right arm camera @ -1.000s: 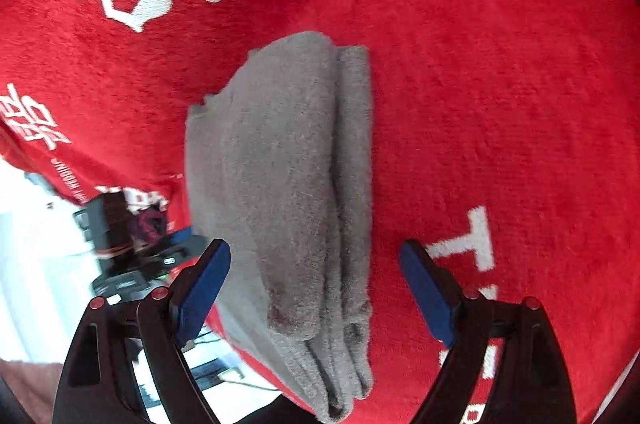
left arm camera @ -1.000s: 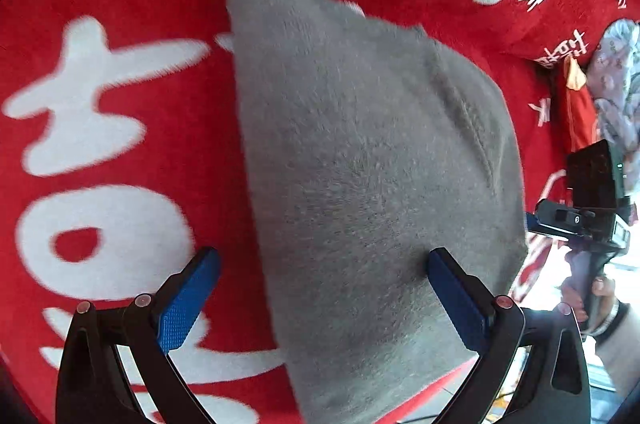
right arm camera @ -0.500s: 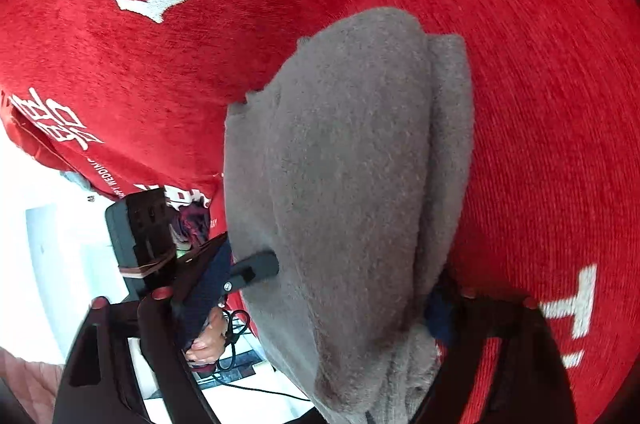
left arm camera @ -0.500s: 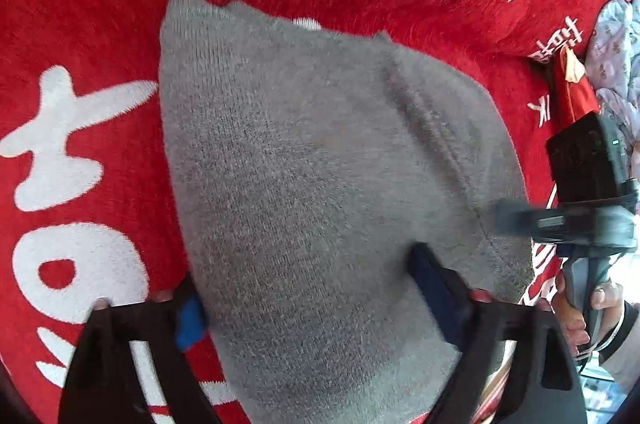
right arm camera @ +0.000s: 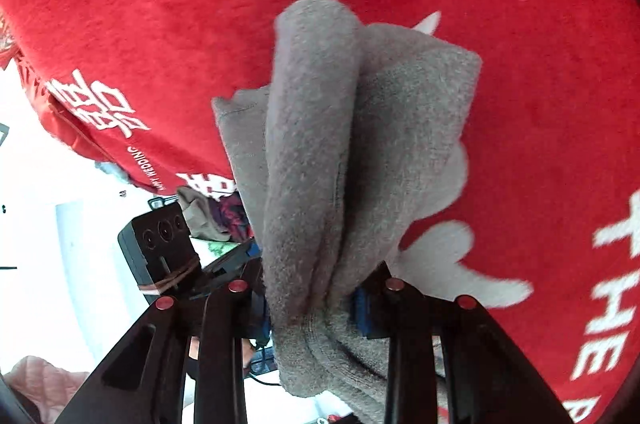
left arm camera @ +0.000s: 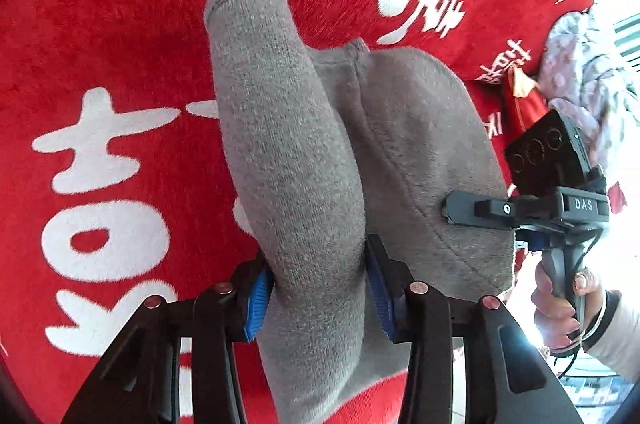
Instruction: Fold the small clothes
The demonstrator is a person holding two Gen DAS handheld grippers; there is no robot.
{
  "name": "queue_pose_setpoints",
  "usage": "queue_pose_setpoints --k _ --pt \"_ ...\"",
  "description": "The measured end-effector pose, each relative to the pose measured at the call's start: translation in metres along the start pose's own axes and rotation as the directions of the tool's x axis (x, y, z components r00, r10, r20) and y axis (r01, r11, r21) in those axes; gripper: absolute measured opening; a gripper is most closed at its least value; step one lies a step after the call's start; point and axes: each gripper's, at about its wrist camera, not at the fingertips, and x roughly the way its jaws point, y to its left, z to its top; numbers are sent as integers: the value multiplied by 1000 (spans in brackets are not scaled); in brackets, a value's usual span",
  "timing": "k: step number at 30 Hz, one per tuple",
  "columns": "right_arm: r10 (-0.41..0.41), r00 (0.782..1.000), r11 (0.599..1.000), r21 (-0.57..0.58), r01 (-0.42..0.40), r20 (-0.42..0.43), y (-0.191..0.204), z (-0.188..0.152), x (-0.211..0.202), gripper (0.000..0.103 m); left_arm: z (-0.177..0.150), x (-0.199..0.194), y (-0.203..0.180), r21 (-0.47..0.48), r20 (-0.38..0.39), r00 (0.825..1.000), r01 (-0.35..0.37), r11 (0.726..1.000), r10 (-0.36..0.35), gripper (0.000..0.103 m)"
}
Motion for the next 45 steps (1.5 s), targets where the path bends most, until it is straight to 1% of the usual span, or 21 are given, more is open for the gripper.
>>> queue_pose_setpoints --k 3,6,11,17,20,23,24,26,27,28,29,30,31,32,33,39,40,41,42,43,45 --pt "24 1000 1000 8 -24 8 13 -13 1 33 -11 -17 6 -16 7 1000 28 999 -27 45" --pt "44 999 999 21 -44 7 25 -30 8 33 -26 -40 17 -19 5 999 34 999 -34 45" --pt "89 996 994 65 -87 -16 45 -72 40 33 -55 -81 32 -11 -11 1000 4 1000 -4 45" --pt "131 989 986 116 -123 -69 43 -116 82 33 -99 -118 77 -38 -44 998 -43 998 42 45" --pt "94 990 992 99 -84 -109 41 -122 112 33 -114 -109 99 -70 -57 995 -83 994 80 45" --pt "-37 989 999 28 41 -141 39 -117 136 33 -124 -93 122 -103 -52 990 -137 985 132 45" --pt "-113 983 994 -16 112 -147 35 -115 139 33 -127 -88 132 -112 -46 985 -172 979 167 46" --pt "-234 965 970 -92 224 -121 34 -108 138 33 -131 -85 146 -126 -32 974 -229 965 226 46" --pt "-317 942 944 -129 303 -107 34 -103 136 33 -134 -85 155 -143 -26 972 -234 962 233 46" --pt "-403 910 907 -174 384 -96 31 -100 134 33 -137 -87 163 -160 -21 972 -233 959 233 49" --pt "-466 881 871 -220 439 -86 31 -100 134 36 -139 -88 167 -171 -18 972 -233 957 233 57" --pt "-533 844 821 -279 499 -60 34 -101 135 44 -142 -90 171 -183 -15 967 -252 950 253 61" --pt "-566 824 789 -314 528 -37 41 -101 137 52 -145 -92 174 -187 -14 960 -277 943 279 67" --pt "-603 798 750 -345 565 -4 47 -103 137 54 -147 -95 175 -189 -14 954 -298 936 301 67" --pt "-630 776 723 -350 596 21 49 -105 134 59 -150 -97 175 -193 -14 950 -309 931 312 67" --pt "-712 691 637 -298 711 127 72 -115 122 60 -160 -103 166 -183 -41 919 -393 901 392 67" --pt "-718 682 631 -286 722 139 74 -117 117 56 -161 -103 164 -181 -44 917 -398 899 397 67" --pt "-715 683 635 -273 723 146 74 -120 111 52 -162 -103 161 -180 -48 915 -403 897 401 67" --pt "-703 696 653 -257 713 146 75 -122 107 43 -163 -103 160 -181 -50 913 -406 896 404 67" --pt "-691 708 668 -244 703 149 75 -125 103 37 -164 -103 158 -185 -55 914 -406 895 403 67" --pt "-664 732 693 -241 679 154 83 -133 99 36 -167 -105 156 -192 -58 916 -402 895 398 67"
